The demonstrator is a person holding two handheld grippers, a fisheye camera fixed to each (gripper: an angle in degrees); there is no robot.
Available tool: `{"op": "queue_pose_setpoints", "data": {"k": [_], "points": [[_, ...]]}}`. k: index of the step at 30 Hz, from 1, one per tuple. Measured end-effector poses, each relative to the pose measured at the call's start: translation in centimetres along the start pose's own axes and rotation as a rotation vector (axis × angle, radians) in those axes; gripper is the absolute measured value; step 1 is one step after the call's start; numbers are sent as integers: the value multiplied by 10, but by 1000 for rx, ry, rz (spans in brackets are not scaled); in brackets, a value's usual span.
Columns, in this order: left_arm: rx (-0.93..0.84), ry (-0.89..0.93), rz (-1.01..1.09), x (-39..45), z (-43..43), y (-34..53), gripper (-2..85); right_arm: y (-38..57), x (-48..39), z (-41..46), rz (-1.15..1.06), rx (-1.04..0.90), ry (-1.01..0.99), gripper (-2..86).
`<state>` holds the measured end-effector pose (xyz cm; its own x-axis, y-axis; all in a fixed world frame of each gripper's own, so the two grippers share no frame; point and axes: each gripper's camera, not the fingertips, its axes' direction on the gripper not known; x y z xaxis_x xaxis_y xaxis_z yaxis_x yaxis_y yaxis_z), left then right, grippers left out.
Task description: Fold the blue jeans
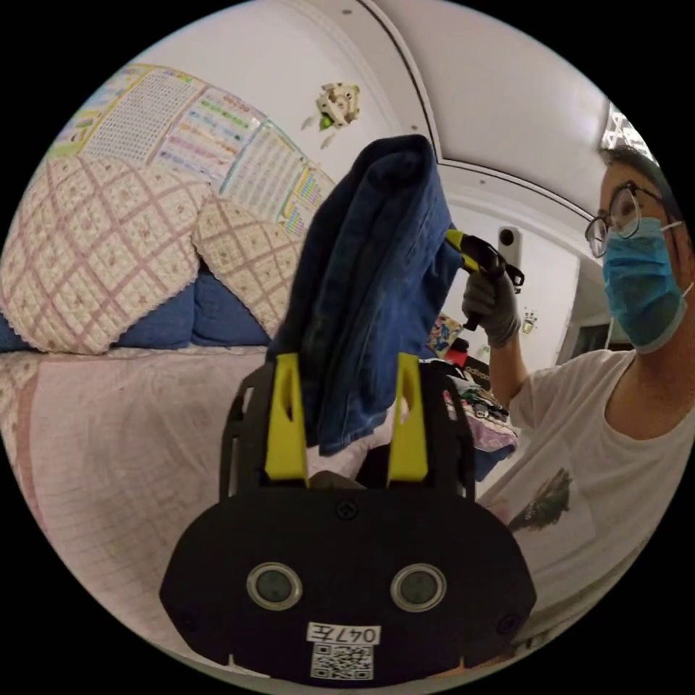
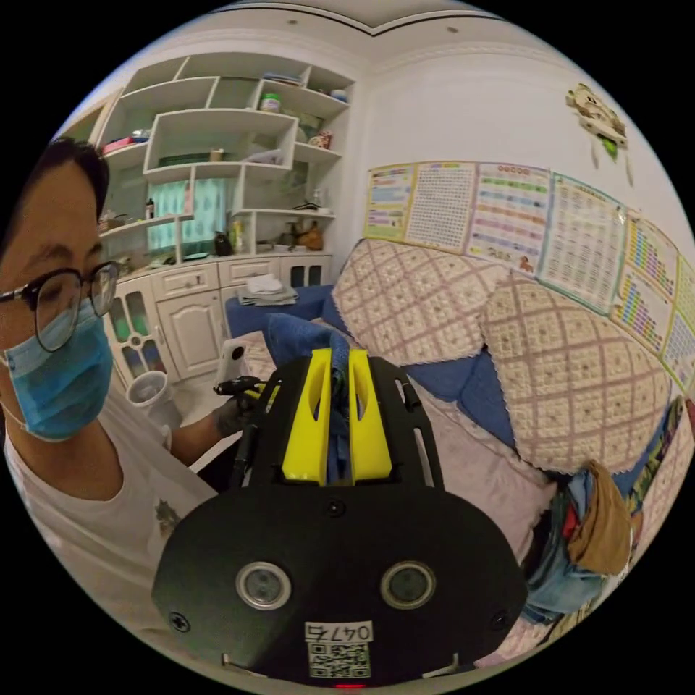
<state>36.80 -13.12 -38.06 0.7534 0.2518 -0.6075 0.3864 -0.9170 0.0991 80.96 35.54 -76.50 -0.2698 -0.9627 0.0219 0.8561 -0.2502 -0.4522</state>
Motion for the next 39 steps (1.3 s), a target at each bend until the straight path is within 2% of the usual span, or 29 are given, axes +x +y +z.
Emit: {"op": "queue_pose_setpoints", "data": {"k": [2, 4, 7, 11, 15, 18, 20, 22, 24, 28, 33, 39], "points": [[19, 12, 26, 4, -26, 5, 65, -15, -9, -10, -62, -1, -2, 9], [7, 40, 45, 9, -39, 5, 55, -22, -12, -19, -84, 11, 16, 8], [-64, -52, 132, 24, -32, -9, 45, -30, 8, -25, -33, -8, 37, 8], [-219, -197, 253, -2, 47, -52, 43, -6, 87, -7, 227, -81, 73, 9], [-409, -202, 142, -105, 202, -84, 72, 70, 169, 32, 561, -195, 147, 15], [-438, -239, 68, -138, 250, -77, 89, 163, 224, 67, 801, -401, 351, 46], [-395, -268, 76, -131, 238, -64, 108, 205, 232, 50, 882, -396, 413, 68], [-374, -334, 65, -126, 217, -42, 121, 202, 219, 30, 848, -348, 420, 75], [-345, -386, -50, -137, 188, -4, 127, 182, 200, 21, 745, -349, 454, 80], [-281, -225, -289, -178, 171, 58, 128, 135, 171, 30, 583, -386, 440, 90], [-440, -158, -478, -220, 227, 129, 159, 100, 188, 33, 649, -349, 411, 105], [-566, -247, -483, -228, 286, 156, 160, 72, 237, 41, 758, -395, 379, 98]]}}
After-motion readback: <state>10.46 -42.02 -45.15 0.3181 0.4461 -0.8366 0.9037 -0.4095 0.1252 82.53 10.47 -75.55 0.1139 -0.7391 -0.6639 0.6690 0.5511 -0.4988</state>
